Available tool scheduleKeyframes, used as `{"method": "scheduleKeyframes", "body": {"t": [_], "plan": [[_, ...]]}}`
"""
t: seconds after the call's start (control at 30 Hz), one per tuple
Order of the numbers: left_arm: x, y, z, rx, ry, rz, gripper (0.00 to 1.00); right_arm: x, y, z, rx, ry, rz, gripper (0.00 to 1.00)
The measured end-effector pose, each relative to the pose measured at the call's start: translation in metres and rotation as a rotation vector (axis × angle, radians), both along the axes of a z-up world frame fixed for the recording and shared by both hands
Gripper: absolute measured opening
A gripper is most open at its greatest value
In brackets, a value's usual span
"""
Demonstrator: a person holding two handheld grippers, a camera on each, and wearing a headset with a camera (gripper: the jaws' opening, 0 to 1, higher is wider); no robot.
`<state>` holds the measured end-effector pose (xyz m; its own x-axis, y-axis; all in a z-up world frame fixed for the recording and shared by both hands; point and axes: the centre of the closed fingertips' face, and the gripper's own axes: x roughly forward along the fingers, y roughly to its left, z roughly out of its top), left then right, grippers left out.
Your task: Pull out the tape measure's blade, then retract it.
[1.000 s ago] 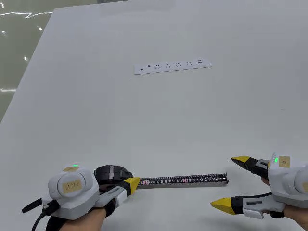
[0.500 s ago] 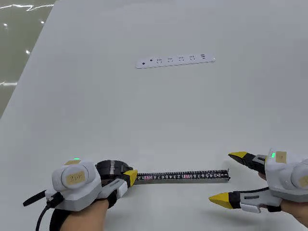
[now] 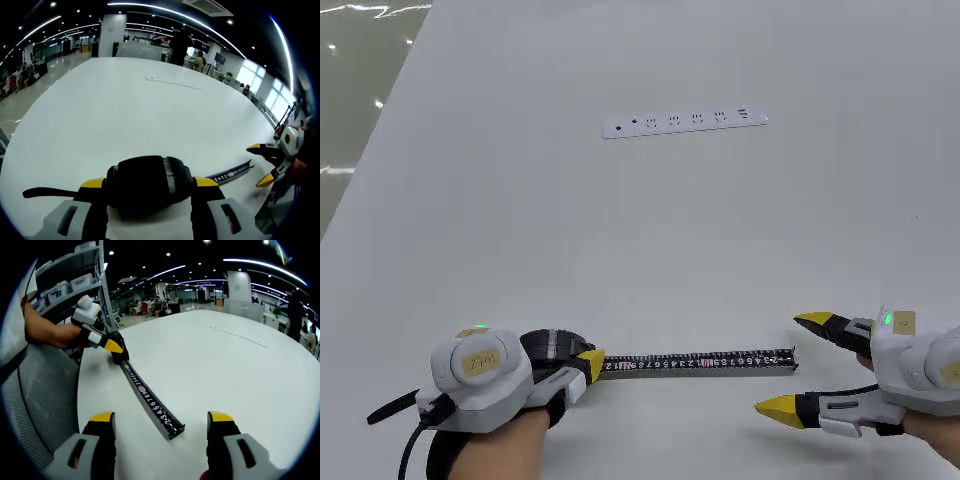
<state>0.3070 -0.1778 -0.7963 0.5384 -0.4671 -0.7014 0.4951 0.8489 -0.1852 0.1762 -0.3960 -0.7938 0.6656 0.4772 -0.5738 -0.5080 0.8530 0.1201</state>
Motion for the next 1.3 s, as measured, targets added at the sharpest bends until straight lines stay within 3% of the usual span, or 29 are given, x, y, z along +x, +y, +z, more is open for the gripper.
{"method": "scheduleKeyframes", "body": {"t": [0.37,0.7,1.03,1.3], "plan": [[-0.001,0.001,-0.001,0.021,0.005,0.02,0.65,-0.002,-0.001,-0.005,-0.017,-0.002,0.03,0.67],[0.001,0.001,0.001,-0.01,0.004,0.054,0.65,0.0,-0.003,-0.008,-0.02,0.003,0.051,0.64],[0.001,0.0,-0.001,0.028,0.013,0.04,0.65,0.001,-0.006,-0.01,-0.01,0.003,0.063,0.62],[0.0,0.0,-0.001,0.029,0.014,0.036,0.65,-0.002,-0.008,-0.012,-0.016,-0.001,0.104,0.49]]}}
